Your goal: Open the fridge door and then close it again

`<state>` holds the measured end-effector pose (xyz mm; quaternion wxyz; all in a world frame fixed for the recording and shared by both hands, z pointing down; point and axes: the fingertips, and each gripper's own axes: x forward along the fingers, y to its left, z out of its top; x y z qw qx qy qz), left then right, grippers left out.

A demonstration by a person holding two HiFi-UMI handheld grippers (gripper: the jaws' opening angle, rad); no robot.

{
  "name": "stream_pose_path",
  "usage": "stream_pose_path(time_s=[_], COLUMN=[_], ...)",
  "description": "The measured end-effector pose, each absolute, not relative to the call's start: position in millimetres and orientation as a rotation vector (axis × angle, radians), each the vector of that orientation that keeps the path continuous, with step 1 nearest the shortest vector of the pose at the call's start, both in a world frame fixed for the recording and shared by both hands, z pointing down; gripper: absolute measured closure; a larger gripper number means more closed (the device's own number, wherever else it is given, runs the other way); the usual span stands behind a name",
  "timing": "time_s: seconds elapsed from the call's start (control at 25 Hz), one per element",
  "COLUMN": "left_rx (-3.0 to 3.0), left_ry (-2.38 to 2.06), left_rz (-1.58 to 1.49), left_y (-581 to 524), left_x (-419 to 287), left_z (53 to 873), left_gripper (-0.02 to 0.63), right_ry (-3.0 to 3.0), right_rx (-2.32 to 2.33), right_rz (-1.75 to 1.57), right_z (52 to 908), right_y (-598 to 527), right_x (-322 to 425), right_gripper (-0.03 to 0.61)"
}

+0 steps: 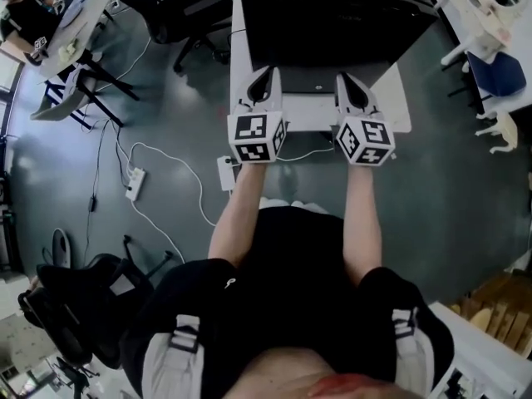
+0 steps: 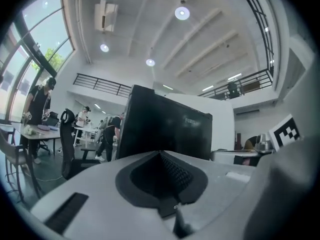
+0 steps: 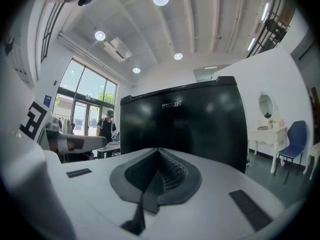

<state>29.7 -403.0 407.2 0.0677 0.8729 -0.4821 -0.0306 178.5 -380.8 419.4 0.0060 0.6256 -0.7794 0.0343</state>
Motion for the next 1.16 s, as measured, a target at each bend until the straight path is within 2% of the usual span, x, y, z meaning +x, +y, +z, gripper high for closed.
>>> stream_pose_path(time_s=[0.24, 0.4, 1.16], left_rx=[2.661, 2.632, 2.588], left_ry=[-1.447, -1.492, -1.588], left_rz=[-0.073, -0.131, 0.000], left_y=[-389, -387, -398], left_x=[51, 46, 36], left_z=[405, 399, 425], left_gripper=[0.615, 0.615, 0.615], right_ry=[-2.439, -2.473, -2.539], right_rx=[1.951, 1.946, 1.894], right_rz=[0.112, 0.094, 0.071], right_z=[424, 418, 411], right_y=[-366, -366, -381], right_x=[197, 197, 190], right_gripper=[0.584, 0.584, 0.584])
